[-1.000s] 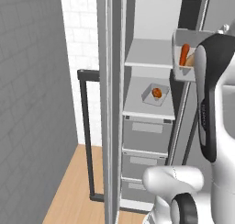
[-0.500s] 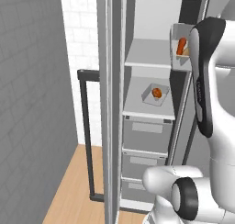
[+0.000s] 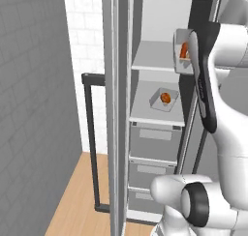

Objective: Take the meat container that has the chicken drumstick and place it on the second highest rack of the freezer. Then take the vegetable container that has the sweet potato and carrot and place it on the highest rack of the freezer.

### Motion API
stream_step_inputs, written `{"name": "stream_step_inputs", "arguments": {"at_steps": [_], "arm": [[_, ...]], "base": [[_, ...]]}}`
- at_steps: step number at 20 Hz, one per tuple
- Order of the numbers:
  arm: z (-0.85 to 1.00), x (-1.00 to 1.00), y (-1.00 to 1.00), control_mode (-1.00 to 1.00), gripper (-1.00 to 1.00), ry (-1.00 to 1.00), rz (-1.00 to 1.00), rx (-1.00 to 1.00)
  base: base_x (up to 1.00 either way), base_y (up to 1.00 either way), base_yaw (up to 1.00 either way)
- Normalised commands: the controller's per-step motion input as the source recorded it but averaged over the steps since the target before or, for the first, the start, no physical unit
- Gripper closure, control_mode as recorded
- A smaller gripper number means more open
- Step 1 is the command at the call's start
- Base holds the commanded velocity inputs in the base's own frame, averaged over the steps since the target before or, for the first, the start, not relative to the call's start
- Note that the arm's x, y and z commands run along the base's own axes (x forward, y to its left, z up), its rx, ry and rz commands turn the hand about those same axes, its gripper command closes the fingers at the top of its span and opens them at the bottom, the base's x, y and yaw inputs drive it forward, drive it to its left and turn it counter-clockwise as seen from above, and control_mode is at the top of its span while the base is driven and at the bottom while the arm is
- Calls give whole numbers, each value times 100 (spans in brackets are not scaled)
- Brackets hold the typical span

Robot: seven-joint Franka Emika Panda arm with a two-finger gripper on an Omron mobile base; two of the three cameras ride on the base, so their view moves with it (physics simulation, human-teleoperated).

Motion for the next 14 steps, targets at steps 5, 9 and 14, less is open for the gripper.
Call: {"name": "stream_step_inputs", "arguments": {"at_steps": [5, 9, 14], "arm": [[-6, 52, -13, -100, 100, 0, 0, 0], [0, 61, -3, -100, 100, 1, 0, 0], [0, 55, -2, -100, 100, 3, 0, 0]], "base": [[0, 0, 0], [0, 0, 0], [0, 0, 0]]}}
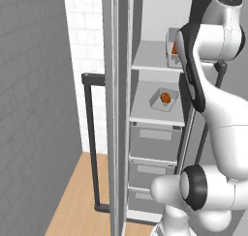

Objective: Take the meat container that has the chicken drumstick and place it on the second highest rack of the freezer. Then take the vegetable container that has the sweet potato and carrot and place it on the highest rack of the freezer.

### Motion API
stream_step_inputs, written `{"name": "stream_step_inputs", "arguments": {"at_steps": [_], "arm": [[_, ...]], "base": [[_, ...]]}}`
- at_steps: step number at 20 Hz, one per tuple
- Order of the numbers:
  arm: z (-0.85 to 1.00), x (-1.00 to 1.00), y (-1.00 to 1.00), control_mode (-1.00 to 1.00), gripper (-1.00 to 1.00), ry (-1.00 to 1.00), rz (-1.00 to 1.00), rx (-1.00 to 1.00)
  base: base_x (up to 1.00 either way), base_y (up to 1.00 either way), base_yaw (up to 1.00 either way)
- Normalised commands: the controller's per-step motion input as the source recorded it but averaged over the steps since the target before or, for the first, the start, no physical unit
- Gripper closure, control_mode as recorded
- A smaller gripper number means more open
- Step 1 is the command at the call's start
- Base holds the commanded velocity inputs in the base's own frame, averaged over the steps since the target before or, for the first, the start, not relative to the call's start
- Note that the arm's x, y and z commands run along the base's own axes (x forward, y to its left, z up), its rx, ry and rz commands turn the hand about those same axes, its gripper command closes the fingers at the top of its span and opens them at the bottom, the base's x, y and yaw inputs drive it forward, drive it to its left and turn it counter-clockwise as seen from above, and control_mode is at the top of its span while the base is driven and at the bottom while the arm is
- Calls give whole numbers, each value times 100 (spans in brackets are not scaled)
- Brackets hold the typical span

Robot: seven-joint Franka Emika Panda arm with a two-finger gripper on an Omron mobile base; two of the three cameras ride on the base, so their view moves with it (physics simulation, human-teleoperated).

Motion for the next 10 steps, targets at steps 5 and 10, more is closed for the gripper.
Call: {"name": "stream_step_inputs", "arguments": {"at_steps": [5, 10], "arm": [[0, 52, -9, -100, 100, 3, 0, 0], [-15, 54, -14, -100, 100, 1, 0, 0]], "base": [[0, 0, 0], [0, 0, 0]]}}
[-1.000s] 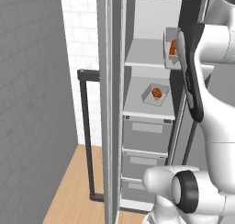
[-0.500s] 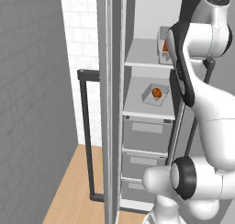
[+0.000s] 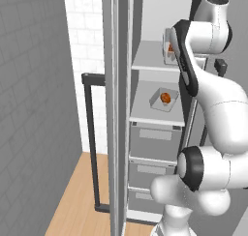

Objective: Take the meat container that has the chicken drumstick and place it on the second highest rack of the freezer. Then take the vegetable container that has the sweet potato and carrot and place it on the highest rack of the freezer.

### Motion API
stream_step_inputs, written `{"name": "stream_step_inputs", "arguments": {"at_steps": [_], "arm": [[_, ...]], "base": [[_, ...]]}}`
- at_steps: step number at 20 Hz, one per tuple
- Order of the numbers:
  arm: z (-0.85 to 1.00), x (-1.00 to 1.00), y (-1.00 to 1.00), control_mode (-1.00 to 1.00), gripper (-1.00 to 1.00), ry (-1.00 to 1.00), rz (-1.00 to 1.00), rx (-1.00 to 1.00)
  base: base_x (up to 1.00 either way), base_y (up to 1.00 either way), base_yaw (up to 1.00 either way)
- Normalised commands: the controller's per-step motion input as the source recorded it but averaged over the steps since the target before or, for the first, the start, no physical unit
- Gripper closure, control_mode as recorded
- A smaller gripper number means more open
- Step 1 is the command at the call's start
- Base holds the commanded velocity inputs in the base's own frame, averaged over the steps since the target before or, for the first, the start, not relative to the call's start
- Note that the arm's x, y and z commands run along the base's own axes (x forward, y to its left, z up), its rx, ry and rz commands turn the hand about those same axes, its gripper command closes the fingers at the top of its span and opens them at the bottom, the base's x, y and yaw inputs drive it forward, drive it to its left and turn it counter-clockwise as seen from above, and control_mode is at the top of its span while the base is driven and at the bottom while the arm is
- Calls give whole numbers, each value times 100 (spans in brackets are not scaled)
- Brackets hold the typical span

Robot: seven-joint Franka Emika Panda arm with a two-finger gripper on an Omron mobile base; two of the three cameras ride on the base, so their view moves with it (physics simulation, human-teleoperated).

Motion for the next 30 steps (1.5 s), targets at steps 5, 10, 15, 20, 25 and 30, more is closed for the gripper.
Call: {"name": "stream_step_inputs", "arguments": {"at_steps": [5, 10, 15, 20, 25, 30], "arm": [[-36, 57, -23, -100, 100, 0, 0, 0], [-19, 56, -12, -100, 100, 0, 0, 0], [0, 63, -12, -100, 100, 0, 0, 0], [0, 65, -13, -100, 100, 0, 0, 0], [-7, 58, -20, -100, 100, 0, 0, 0], [-17, 50, -16, -100, 100, 0, 0, 0]], "base": [[0, 0, 0], [0, 0, 0], [0, 0, 0], [0, 0, 0], [0, 0, 0], [0, 0, 0]]}}
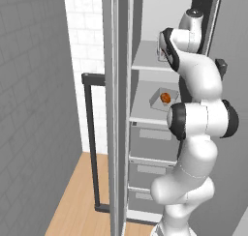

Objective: Take the meat container that has the chicken drumstick and place it on the second highest rack of the freezer. Then take the vegetable container that has the sweet potato and carrot and place it on the highest rack of the freezer.

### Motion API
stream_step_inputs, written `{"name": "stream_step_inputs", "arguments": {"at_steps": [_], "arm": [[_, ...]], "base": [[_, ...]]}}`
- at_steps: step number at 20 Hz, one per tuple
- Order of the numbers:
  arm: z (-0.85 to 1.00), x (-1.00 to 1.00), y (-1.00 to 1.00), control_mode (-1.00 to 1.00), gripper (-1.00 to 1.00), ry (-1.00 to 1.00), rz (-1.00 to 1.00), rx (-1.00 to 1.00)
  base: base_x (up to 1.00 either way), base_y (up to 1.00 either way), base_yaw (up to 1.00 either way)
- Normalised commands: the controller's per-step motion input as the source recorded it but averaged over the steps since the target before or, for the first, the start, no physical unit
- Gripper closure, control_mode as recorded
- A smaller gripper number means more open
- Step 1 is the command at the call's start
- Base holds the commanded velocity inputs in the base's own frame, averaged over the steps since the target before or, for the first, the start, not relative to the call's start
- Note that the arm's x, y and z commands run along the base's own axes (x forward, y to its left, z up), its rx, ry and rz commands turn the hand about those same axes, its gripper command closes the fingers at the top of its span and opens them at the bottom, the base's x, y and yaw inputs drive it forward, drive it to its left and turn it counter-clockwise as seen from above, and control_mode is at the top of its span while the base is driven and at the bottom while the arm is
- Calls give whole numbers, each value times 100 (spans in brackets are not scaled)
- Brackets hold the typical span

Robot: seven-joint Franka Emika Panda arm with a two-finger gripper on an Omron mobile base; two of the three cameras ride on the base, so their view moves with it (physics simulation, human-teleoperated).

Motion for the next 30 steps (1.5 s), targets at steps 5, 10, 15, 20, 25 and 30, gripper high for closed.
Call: {"name": "stream_step_inputs", "arguments": {"at_steps": [5, 10, 15, 20, 25, 30], "arm": [[-25, 46, -8, -100, 100, 0, 0, 0], [-22, 46, -6, -100, 100, 0, 0, 0], [-18, 43, -6, -100, 100, 0, 0, 0], [0, 3, 0, -100, 100, 0, 0, 0], [0, 0, 0, -100, 100, 0, 0, 0], [0, 0, 0, -100, -100, 0, 0, 0]], "base": [[0, 0, 0], [0, 0, 0], [0, 0, 0], [0, 0, 0], [0, 0, 0], [0, 0, 0]]}}
